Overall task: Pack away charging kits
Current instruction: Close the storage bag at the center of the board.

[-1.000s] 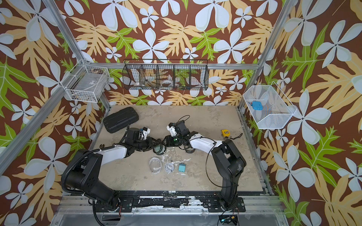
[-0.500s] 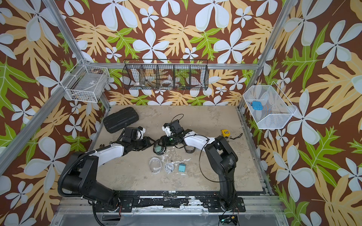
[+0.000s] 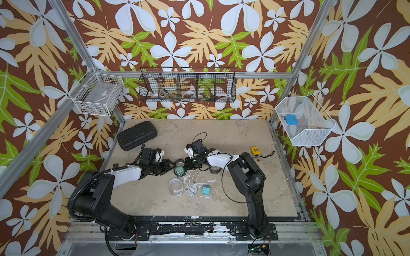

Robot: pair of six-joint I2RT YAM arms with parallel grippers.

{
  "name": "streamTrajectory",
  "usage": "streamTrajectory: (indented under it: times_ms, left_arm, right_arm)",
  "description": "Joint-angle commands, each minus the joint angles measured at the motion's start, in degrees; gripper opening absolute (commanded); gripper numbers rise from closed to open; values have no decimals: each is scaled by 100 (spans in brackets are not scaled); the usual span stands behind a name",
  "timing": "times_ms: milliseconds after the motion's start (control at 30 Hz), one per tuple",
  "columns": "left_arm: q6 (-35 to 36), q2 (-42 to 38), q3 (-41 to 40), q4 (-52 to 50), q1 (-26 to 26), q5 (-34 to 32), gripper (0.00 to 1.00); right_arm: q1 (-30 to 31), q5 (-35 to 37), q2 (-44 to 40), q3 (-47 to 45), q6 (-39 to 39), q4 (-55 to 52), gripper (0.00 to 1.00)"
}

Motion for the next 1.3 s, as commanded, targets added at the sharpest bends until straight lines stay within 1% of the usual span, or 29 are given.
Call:
streamTrajectory:
  times_ms: [0,33,100,200,267,400,567,700,867,1100,1267]
  left_arm:
    - [-134,-19,-90,300,4,123,54]
    - [-166,-6,-109,364,-3,159,55]
    - [-244,32,-186,539,4,275,59]
    - [-344,93,-266,771,1,431,61]
    - [-376,113,-298,894,3,530,64]
    - [-440,173,-315,1002,4,743,66]
    - [-601,451,-322,1261,-2,1113,68]
    - [-683,594,-331,1372,4,1208,68]
    - [-1024,727,-462,1897,-16,1470,66]
    - [-1015,904,-362,1903,-59,1602,64]
    - [-1011,1093,-197,1838,-225,1521,64]
  right_arm:
    - [-1,239,-68,-61,-188,-112,2]
    - [1,314,-67,-67,-223,-158,0]
    - [-3,463,-76,-105,-324,-223,0]
    - [-17,464,-46,-184,-374,-181,0]
    - [-41,406,-2,-215,-405,-121,0]
    - [-43,292,72,-167,-505,-58,0]
    - [-51,322,166,17,-670,-148,1]
    - [-52,326,253,130,-798,-172,1]
    - [-51,271,388,184,-866,-160,1]
    - [-53,203,397,224,-911,-142,2]
    - [-43,221,328,208,-954,-147,3]
